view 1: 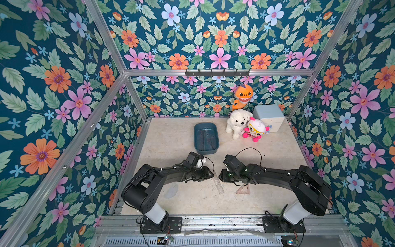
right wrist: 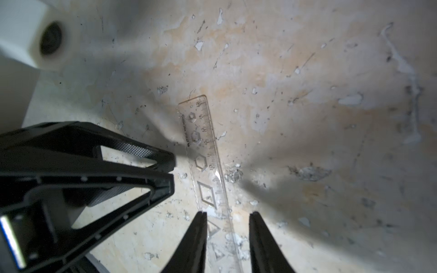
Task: Put the scattered rulers into the storage box
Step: Pick up the ruler from the center of the board.
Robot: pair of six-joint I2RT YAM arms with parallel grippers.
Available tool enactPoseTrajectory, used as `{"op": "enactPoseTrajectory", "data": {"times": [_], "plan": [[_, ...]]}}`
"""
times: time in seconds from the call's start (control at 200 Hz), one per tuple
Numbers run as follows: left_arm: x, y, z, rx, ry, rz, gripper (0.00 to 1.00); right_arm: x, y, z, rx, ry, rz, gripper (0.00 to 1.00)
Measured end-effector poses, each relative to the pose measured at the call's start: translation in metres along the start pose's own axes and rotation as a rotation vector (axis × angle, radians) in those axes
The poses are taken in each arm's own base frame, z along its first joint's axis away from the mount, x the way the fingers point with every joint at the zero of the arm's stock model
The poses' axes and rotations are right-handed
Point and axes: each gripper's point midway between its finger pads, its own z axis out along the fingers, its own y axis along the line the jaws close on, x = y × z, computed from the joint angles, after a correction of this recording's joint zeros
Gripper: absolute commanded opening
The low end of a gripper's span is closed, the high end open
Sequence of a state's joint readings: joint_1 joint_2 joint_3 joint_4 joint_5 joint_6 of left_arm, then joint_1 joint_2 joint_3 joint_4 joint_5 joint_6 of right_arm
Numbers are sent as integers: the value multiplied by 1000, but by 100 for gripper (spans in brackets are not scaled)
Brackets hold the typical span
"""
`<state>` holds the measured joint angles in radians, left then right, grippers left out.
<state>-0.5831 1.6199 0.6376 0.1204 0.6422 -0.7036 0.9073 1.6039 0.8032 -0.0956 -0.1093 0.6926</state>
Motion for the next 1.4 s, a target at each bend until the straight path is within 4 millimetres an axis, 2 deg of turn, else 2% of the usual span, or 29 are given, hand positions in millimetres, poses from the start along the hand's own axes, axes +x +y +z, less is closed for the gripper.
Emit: {"op": "enactPoseTrajectory", "data": {"times": [0.26, 0.44, 0.56, 0.685, 0.935, 1.215, 1.4], "plan": [[-8, -9, 12, 61, 5, 26, 43, 7, 0, 8, -47, 7, 24, 31], [-12, -12, 15, 76, 6, 33, 44, 5, 4, 10, -76, -5, 38, 30], [-14, -14, 17, 82, 5, 36, 44, 5, 4, 10, -87, -16, 38, 26], [-18, -16, 20, 91, -4, 45, 43, 5, 5, 10, -100, -28, 39, 18], [-21, -14, 18, 76, -23, 46, 44, 2, 0, 12, -93, -54, 46, 8], [-21, -9, 13, 33, -37, 34, 44, 8, -10, 17, -82, -49, 53, 7], [-21, -8, 13, 28, -37, 33, 44, 7, -8, 20, -112, -70, 59, 6]]}}
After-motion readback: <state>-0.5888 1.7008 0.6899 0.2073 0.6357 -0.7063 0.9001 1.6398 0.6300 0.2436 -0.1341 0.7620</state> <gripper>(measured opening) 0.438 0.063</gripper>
